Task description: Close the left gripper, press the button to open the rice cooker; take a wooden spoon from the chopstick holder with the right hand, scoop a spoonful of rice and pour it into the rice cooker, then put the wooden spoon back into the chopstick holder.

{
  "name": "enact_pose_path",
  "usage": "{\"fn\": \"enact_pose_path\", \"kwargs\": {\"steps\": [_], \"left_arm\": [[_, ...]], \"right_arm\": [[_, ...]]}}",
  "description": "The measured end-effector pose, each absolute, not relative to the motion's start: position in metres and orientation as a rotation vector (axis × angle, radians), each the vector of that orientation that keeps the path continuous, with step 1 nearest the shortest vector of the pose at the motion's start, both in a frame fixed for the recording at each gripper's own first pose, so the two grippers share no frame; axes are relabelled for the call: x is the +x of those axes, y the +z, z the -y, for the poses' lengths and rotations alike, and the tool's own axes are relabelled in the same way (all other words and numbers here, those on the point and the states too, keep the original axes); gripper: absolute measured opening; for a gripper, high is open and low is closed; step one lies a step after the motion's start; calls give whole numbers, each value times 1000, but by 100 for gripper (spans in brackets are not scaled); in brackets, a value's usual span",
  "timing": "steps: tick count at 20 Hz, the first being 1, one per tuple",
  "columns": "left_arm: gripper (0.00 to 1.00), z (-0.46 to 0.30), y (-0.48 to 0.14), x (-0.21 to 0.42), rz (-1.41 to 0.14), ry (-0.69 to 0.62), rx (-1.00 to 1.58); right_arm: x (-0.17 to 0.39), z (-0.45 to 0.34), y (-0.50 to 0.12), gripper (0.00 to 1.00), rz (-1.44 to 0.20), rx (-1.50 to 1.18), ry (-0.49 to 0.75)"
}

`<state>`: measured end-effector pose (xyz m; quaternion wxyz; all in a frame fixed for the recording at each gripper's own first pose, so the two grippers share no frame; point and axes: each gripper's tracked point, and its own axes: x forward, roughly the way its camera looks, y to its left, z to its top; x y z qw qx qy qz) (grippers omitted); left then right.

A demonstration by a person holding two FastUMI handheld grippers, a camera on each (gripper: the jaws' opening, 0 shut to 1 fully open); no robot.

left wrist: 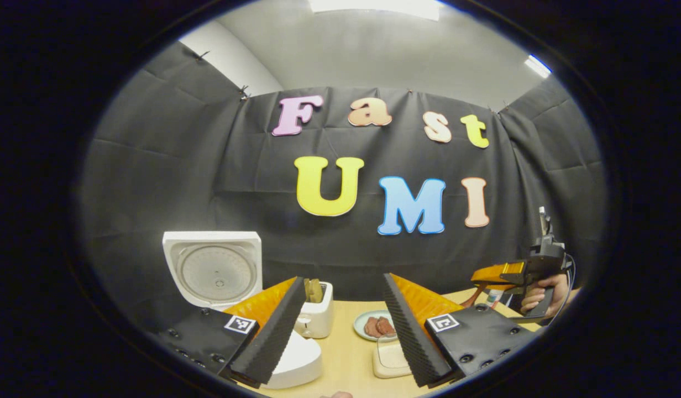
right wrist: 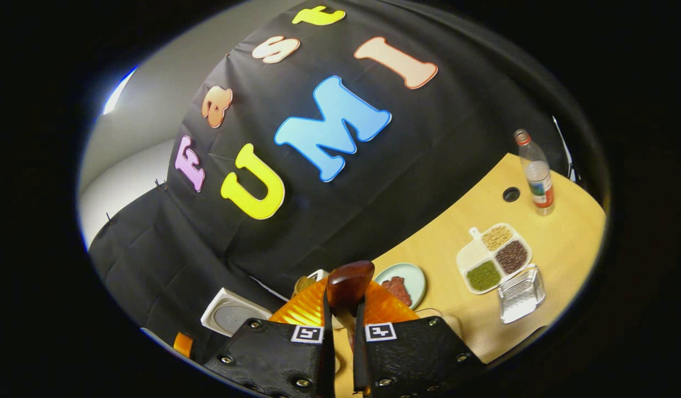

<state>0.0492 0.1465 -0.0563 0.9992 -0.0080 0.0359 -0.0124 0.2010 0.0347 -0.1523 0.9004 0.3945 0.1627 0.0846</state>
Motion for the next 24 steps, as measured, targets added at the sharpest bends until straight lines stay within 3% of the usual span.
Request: {"fn": "enact_pose_path", "kwargs": {"steps": [12,24], "left_arm": [[96,-122,-57,48,-107,-32,23],[96,-129,-58,34,-144,45,63]], "right_arm": [[191,112,-206,13,-307,705,-195],[214,87,-309,14,-492,497,-258]]}}
